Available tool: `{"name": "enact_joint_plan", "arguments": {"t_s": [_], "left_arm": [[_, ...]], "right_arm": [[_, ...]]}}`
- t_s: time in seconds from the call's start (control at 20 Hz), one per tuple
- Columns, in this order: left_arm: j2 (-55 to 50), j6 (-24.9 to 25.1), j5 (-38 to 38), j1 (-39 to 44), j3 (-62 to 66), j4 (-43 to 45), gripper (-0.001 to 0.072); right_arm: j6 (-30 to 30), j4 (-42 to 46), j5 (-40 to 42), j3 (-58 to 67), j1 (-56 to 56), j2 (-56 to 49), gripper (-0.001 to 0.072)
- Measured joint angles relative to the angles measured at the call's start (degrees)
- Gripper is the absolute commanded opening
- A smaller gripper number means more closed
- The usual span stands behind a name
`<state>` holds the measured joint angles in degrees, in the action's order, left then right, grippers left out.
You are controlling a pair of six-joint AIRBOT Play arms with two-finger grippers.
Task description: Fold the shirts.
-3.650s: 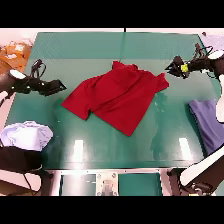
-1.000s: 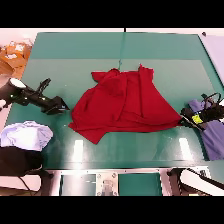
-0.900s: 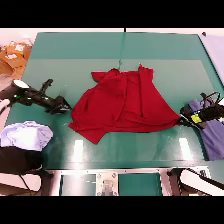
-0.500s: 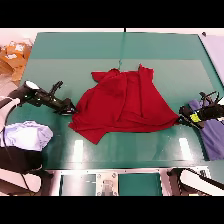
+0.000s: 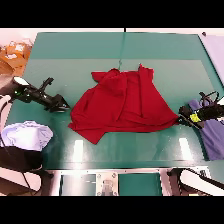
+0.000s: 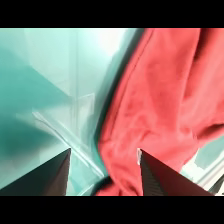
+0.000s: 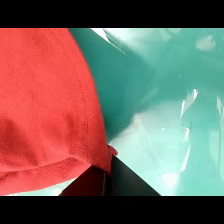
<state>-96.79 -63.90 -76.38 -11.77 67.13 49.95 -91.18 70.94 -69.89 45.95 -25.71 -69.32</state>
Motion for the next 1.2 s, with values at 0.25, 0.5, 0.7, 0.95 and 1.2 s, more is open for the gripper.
{"name": "enact_joint_plan", "arguments": {"t_s": [0.25,0.5,0.7,0.95,1.2], "left_arm": [[-1.4,1.3,2.7,4.2,-2.8,-3.9,0.0482],[-3.1,3.2,3.0,5.4,-2.5,-4.2,0.0171],[-3.3,4.1,0.3,3.3,-0.9,-3.2,0.0023],[-1.0,5.2,-5.5,2.5,4.1,-7.8,0.0022],[12.2,1.9,-9.7,1.1,22.1,-11.6,0.0024]], "right_arm": [[-0.1,0.0,0.0,-0.1,0.0,-0.9,0.0017],[-0.1,0.0,0.0,-0.2,0.0,-1.1,0.0017],[-0.1,0.0,0.0,-0.2,0.0,-1.1,0.0014],[6.0,-10.5,-0.9,2.4,0.0,0.9,0.0015],[10.4,-27.4,-5.5,18.4,-2.7,10.6,0.0016]]}}
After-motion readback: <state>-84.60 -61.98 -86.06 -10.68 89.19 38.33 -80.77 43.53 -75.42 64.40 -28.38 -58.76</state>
